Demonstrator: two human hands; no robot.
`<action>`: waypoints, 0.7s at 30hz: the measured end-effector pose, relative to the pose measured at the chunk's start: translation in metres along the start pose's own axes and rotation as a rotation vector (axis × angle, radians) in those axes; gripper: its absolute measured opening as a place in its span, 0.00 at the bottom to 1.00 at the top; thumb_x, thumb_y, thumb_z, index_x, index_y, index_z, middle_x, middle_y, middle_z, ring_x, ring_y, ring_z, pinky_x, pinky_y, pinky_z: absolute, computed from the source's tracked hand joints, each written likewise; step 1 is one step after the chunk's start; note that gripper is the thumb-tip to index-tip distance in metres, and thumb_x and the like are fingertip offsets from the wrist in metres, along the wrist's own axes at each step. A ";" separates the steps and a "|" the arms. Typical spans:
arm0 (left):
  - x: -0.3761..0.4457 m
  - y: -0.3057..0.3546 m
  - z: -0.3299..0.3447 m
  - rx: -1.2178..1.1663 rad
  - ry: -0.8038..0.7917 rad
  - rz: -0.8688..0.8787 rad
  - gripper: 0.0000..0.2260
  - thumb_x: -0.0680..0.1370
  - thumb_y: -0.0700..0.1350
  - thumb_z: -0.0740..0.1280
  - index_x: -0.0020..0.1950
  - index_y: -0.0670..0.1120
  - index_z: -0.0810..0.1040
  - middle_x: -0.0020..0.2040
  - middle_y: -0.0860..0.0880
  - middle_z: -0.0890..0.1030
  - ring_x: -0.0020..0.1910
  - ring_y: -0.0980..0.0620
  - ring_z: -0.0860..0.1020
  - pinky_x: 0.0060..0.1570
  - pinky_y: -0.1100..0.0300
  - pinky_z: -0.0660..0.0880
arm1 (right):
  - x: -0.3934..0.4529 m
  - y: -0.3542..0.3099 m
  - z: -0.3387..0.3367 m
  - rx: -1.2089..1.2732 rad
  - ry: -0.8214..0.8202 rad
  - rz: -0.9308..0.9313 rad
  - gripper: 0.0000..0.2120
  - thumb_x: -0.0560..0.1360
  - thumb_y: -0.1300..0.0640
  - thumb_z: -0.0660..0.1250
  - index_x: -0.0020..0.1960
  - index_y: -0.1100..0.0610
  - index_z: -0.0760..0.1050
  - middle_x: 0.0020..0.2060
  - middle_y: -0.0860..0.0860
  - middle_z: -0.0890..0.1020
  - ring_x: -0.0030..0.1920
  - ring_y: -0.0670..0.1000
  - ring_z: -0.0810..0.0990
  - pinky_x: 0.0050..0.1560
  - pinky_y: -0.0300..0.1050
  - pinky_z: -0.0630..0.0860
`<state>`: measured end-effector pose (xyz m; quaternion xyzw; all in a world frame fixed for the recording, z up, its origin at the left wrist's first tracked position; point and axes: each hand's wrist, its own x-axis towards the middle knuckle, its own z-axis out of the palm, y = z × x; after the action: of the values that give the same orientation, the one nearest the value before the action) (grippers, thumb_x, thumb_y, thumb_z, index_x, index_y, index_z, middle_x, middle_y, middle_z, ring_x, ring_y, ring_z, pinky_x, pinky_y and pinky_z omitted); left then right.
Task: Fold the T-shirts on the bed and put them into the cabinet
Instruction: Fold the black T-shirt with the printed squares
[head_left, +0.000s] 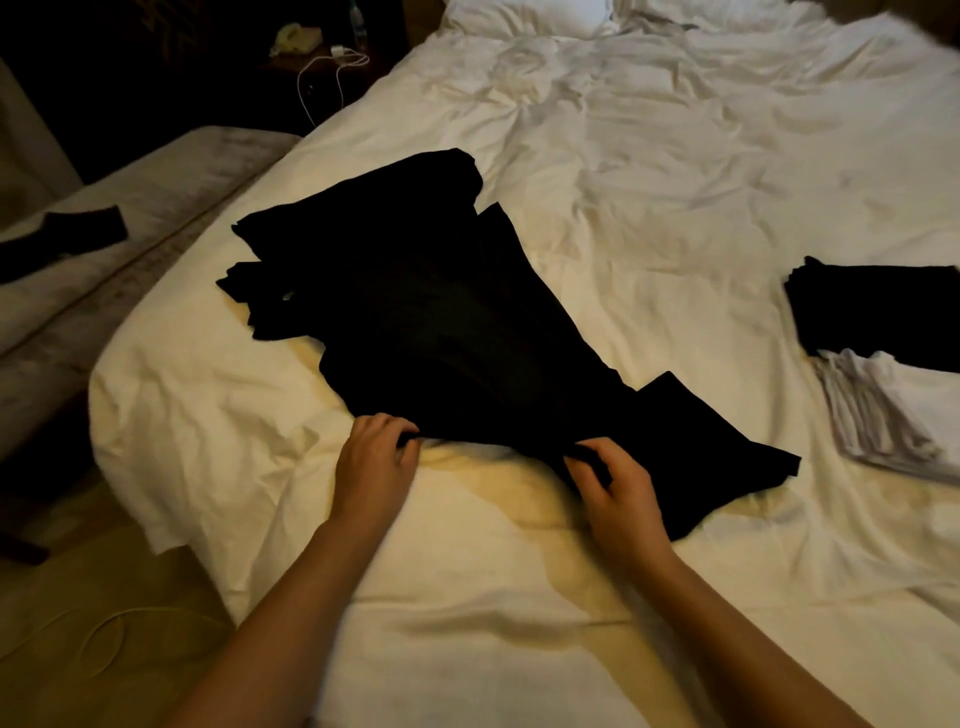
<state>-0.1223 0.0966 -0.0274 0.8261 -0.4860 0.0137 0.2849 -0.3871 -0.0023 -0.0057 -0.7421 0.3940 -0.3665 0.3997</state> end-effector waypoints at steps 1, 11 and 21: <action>0.001 -0.002 -0.002 -0.029 0.001 0.001 0.04 0.76 0.40 0.72 0.50 0.44 0.83 0.48 0.48 0.81 0.53 0.47 0.76 0.49 0.53 0.75 | 0.005 -0.001 -0.004 0.044 0.027 0.013 0.08 0.80 0.61 0.66 0.52 0.50 0.80 0.46 0.40 0.82 0.50 0.39 0.80 0.51 0.31 0.73; 0.023 0.019 -0.016 -0.298 -0.224 0.209 0.14 0.73 0.45 0.77 0.58 0.51 0.81 0.51 0.61 0.75 0.52 0.65 0.73 0.54 0.72 0.69 | 0.040 0.008 -0.045 0.281 0.259 0.328 0.08 0.81 0.57 0.64 0.46 0.56 0.79 0.38 0.52 0.82 0.38 0.49 0.79 0.40 0.45 0.74; 0.088 0.145 -0.020 -0.259 -0.112 0.301 0.08 0.82 0.41 0.66 0.59 0.42 0.80 0.55 0.47 0.80 0.54 0.48 0.79 0.54 0.60 0.74 | 0.066 0.006 -0.145 0.140 0.358 0.294 0.10 0.79 0.55 0.67 0.40 0.57 0.78 0.31 0.51 0.79 0.33 0.47 0.75 0.32 0.38 0.70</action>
<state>-0.1888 -0.0166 0.0819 0.7003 -0.6166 -0.0524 0.3559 -0.4856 -0.1063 0.0641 -0.5706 0.5358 -0.4564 0.4231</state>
